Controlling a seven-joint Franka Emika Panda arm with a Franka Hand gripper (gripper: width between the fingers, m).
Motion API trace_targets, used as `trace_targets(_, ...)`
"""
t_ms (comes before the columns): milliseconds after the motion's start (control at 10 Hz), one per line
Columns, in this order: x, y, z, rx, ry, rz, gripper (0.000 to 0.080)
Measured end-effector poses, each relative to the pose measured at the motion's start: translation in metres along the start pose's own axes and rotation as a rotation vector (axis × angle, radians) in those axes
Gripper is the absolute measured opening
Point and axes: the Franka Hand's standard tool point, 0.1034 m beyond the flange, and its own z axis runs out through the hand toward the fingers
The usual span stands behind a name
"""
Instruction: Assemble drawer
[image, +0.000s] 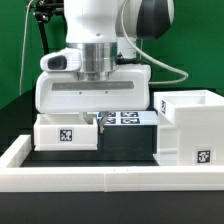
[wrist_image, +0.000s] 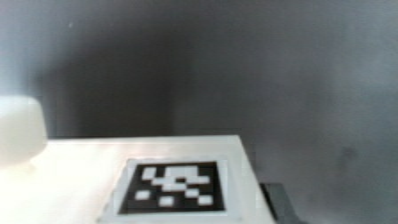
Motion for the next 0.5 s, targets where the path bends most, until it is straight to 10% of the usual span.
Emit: trace_targets(500,-0.0015,0.0024,0.0083,-0.015,0.000,-0.264,0.0042)
